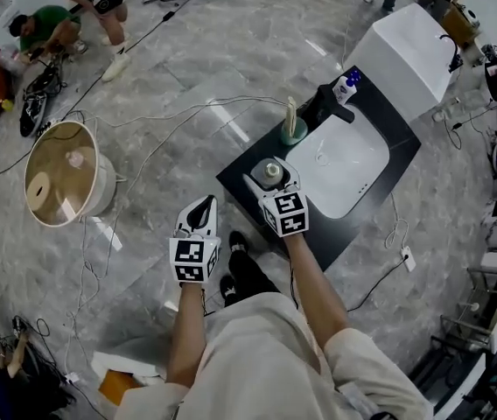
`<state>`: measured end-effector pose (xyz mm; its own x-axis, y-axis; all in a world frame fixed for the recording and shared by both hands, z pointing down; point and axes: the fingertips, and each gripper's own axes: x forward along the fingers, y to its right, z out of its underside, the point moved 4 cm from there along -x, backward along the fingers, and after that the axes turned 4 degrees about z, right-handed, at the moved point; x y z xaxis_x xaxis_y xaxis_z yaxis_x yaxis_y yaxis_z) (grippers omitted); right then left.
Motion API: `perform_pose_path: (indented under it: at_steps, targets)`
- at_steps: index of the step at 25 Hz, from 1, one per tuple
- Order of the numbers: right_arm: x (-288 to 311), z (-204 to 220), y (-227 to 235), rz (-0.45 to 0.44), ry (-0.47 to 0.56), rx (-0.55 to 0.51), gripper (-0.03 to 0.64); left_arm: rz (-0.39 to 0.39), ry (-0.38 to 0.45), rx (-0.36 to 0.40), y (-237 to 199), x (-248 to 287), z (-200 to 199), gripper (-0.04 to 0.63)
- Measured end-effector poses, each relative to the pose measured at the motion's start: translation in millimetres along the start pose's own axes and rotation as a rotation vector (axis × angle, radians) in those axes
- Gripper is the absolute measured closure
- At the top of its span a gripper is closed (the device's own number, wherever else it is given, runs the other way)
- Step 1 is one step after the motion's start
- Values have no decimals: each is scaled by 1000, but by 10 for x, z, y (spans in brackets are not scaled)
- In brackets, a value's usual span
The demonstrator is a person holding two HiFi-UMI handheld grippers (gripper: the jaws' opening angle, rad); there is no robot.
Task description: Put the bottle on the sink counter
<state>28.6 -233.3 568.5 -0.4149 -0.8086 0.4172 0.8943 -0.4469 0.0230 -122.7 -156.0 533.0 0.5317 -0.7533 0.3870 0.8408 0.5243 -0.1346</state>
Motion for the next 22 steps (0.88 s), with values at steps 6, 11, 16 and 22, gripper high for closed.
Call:
perform_pose_path:
  at_steps: [6, 11, 16, 22]
  targets:
    - [315, 177, -47, -24, -45, -11, 287, -19, -28, -29, -55, 43, 122, 589]
    - [541, 394, -99, -38, -88, 6, 287, -14, -26, -43, 12, 96, 168, 589]
    - [706, 548, -200, -42, -98, 15, 287, -25, -67, -59, -13, 58, 415, 589]
    - [843, 661, -262, -59, -120, -13, 287, -46, -68, -77, -93, -3, 448, 589]
